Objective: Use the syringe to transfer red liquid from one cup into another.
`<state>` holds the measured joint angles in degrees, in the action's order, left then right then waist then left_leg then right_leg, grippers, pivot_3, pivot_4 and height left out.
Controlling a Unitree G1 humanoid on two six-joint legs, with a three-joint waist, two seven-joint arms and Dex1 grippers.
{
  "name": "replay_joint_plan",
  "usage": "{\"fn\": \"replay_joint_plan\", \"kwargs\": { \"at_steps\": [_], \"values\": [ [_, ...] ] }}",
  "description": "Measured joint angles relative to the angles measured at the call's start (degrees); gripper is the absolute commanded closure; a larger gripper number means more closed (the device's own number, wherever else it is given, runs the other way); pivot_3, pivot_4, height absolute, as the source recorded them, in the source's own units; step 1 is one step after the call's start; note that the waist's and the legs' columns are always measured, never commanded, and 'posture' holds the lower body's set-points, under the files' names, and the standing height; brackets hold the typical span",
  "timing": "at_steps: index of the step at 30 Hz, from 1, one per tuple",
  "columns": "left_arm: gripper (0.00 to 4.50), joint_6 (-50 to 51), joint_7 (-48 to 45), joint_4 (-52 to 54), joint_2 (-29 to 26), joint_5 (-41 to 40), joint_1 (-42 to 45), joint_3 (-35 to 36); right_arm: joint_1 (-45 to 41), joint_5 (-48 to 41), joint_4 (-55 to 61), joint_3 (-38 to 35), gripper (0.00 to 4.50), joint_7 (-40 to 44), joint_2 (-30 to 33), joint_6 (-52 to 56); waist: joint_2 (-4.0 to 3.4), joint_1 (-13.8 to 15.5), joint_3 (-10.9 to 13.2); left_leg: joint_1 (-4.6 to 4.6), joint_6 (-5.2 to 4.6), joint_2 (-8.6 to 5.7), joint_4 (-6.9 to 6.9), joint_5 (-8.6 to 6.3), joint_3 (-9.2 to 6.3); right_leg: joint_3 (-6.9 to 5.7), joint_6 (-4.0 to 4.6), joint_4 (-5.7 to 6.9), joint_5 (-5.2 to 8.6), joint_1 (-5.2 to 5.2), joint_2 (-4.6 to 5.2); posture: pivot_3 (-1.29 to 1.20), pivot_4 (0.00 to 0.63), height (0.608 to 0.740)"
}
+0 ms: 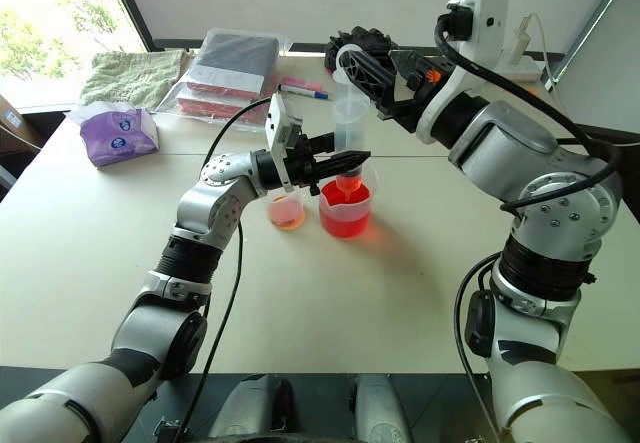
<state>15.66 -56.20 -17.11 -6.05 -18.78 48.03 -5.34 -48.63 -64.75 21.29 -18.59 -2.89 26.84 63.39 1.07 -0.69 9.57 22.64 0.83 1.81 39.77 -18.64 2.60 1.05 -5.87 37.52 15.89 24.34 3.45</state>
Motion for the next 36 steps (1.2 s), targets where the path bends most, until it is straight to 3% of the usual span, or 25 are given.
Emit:
{"fn": "replay_joint_plan", "kwargs": {
  "at_steps": [20,30,36],
  "values": [
    [2.97,1.3,0.2,-0.2,0.3,0.1,0.0,-2.7,1.6,-6.1,-1.0,-0.3,0.27,11.7,13.3,0.1,0.0,0.1,0.0,0.08,-0.02,0.01,-0.02,-0.01,-0.02,0.0,0.0,-0.15,0.0,0.0,0.0,0.0,0.15,0.74],
    [2.97,1.9,0.8,0.1,-1.6,-0.7,0.0,-2.0,6.3,-17.7,-5.5,-7.1,0.27,14.2,18.0,0.2,0.0,0.2,0.0,0.11,-0.03,0.01,-0.02,-0.02,-0.01,0.0,0.0,-0.21,0.0,0.0,0.04,0.0,0.15,0.74],
    [2.97,3.2,2.1,0.5,-2.0,-2.1,0.3,-0.3,13.4,-17.3,-6.6,-8.6,0.27,14.1,18.7,-1.6,0.01,0.2,0.0,0.13,-0.04,0.01,-0.02,-0.02,-0.01,0.01,-0.01,-0.23,0.0,-0.01,0.04,0.0,0.15,0.74]
  ]
}}
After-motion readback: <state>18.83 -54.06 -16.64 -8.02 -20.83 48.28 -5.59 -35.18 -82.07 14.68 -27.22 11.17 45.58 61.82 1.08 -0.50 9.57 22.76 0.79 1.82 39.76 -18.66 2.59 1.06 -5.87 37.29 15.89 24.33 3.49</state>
